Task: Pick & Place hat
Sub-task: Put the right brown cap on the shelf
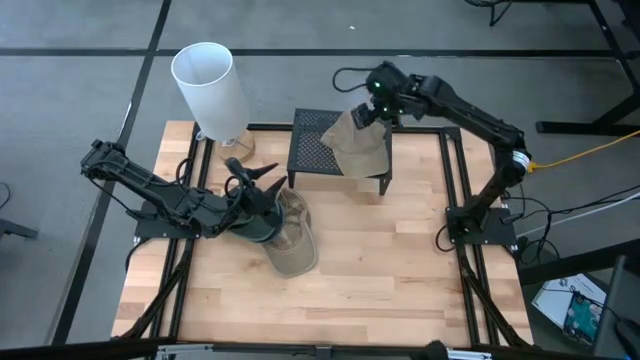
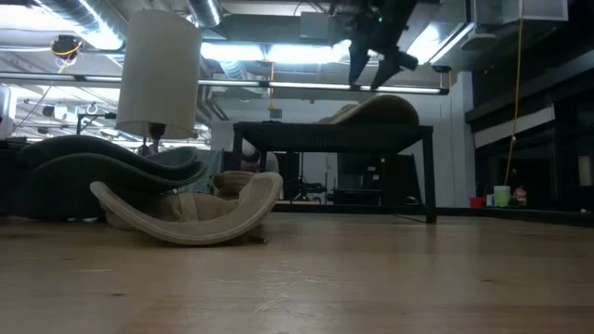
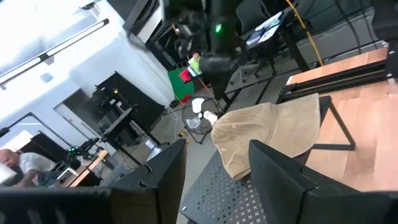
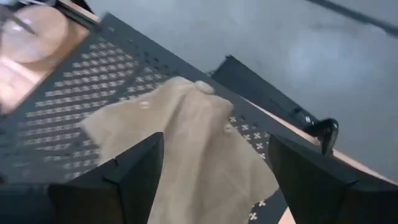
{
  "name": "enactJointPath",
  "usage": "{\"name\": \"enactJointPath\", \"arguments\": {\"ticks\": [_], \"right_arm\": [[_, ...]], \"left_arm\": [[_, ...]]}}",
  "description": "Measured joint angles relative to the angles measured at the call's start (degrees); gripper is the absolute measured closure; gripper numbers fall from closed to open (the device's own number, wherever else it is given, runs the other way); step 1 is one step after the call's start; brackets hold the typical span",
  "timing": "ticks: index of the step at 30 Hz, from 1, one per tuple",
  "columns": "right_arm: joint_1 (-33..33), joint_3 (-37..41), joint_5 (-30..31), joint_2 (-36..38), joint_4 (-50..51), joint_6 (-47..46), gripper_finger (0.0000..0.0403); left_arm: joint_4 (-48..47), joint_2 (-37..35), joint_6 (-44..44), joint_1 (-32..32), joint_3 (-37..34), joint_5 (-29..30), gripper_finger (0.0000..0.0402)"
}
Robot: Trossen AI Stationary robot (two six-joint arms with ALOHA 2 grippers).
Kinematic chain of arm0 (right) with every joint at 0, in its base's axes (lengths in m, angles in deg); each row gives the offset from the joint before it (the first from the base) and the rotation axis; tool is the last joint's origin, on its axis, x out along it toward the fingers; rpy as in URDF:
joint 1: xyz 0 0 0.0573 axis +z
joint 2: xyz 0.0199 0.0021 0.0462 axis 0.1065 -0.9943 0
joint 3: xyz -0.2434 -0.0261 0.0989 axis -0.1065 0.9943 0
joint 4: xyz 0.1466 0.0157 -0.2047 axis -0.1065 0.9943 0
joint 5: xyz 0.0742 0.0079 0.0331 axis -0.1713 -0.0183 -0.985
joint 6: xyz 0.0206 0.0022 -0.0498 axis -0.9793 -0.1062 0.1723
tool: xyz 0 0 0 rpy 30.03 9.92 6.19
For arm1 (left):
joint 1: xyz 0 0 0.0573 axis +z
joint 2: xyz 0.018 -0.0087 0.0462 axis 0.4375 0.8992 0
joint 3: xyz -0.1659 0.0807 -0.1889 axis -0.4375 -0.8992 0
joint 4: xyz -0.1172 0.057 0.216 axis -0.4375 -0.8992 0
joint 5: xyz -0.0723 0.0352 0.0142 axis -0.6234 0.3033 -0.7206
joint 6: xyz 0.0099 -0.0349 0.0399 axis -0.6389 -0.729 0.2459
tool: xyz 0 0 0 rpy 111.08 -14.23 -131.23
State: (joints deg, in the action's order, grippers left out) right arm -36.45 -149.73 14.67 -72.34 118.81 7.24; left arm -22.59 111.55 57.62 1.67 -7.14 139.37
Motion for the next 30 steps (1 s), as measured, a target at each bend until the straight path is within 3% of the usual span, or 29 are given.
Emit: {"name": "enactJointPath", "arguments": {"ticks": [8,15,22,30], "right_arm": [[-2.1,0.1,-9.7,-5.8,-4.5,0.8,0.0116],[-3.5,0.1,-1.3,-8.2,-2.5,2.0,0.0116],[-3.6,0.1,-8.2,-8.3,-2.7,1.9,0.0116],[-3.7,0.1,-8.1,-8.5,-0.4,1.5,0.0138]], "left_arm": [[0.0,0.0,0.0,0.1,0.0,-1.3,0.0233],[0.0,0.0,0.0,0.0,0.0,-1.2,0.0233],[0.0,0.0,0.0,0.0,0.0,-1.2,0.0233],[0.0,0.0,0.0,0.0,0.0,-1.2,0.0233]]}}
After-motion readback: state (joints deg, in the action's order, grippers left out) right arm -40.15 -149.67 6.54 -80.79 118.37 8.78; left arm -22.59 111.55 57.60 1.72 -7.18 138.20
